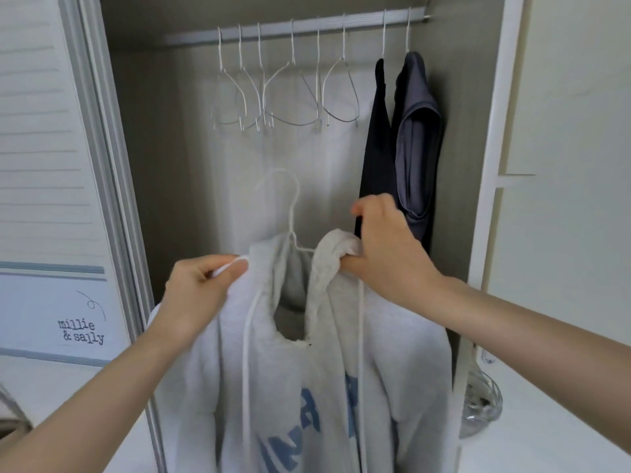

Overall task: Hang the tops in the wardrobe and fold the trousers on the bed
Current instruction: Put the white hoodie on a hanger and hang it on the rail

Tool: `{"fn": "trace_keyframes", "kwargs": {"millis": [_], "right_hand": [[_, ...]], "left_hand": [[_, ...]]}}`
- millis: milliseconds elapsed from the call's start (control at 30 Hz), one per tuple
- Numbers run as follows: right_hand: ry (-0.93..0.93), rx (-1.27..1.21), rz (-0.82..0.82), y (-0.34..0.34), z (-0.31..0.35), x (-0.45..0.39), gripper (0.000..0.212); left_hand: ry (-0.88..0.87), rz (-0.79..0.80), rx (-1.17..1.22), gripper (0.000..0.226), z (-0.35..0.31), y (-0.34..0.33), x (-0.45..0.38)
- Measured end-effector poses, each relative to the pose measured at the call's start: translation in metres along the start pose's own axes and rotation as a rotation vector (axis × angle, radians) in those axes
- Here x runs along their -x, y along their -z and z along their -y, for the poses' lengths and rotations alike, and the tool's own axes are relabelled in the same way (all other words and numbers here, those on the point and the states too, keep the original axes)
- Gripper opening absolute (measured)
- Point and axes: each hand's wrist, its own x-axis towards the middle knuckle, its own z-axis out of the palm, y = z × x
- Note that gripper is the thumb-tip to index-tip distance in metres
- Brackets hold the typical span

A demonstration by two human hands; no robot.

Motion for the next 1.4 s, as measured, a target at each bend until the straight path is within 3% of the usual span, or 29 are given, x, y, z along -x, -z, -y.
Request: {"fn": "trace_keyframes", "kwargs": {"millis": [100, 200, 333, 500, 600, 767, 933, 1000, 1067, 1233, 1333, 1400], "right_hand": [[-0.318, 0.143, 0.391, 0.006, -0.022, 0.001, 0.044], [-0.360, -0.002, 0.571, 0.009, -0.035, -0.004, 0.034], [-0.367, -0.445, 0.543, 0.012, -0.035, -0.005, 0.013], [-0.108, -0.373, 0.546, -0.004, -0.007, -0.011, 0.019], [-0.065, -0.474, 0.481, -0.007, -0.005, -0.009, 0.014], [-0.088, -0.667, 0.350, 0.008, -0.027, -0.012, 0.017], [-0.188, -0.789, 0.289, 0.002, -0.026, -0.015, 0.019], [-0.197, -0.790, 0.288, -0.001, -0.025, -0.016, 0.018], [-0.178, -0.791, 0.312, 0.000, -0.022, -0.016, 0.018], [0.000, -0.637, 0.347, -0.004, -0.012, -0.018, 0.014], [0.199, -0.388, 0.509, 0.003, -0.005, -0.025, 0.007], [0.207, -0.186, 0.700, 0.021, -0.016, -0.034, 0.018]], "left_hand": [[0.015, -0.089, 0.115, 0.011, 0.001, 0.014, -0.004], [0.015, -0.112, 0.126, 0.009, 0.001, 0.018, -0.007], [0.017, -0.093, 0.122, 0.013, -0.002, 0.018, -0.009], [-0.020, 0.110, 0.047, 0.010, -0.017, -0.001, -0.003], [0.076, 0.155, 0.100, 0.010, -0.010, 0.014, -0.009], [0.279, 0.063, 0.001, 0.025, 0.025, 0.069, -0.023], [0.106, 0.216, -0.155, 0.028, 0.023, 0.065, -0.029], [0.032, 0.289, -0.167, 0.022, 0.013, 0.055, -0.027], [-0.079, 0.312, -0.266, 0.036, 0.006, 0.046, -0.023], [-0.358, 0.218, -0.558, 0.042, -0.007, 0.014, -0.016], [-0.412, 0.106, -0.507, 0.026, -0.007, 0.000, -0.017], [-0.344, 0.032, -0.412, 0.023, -0.001, 0.005, -0.021]]}}
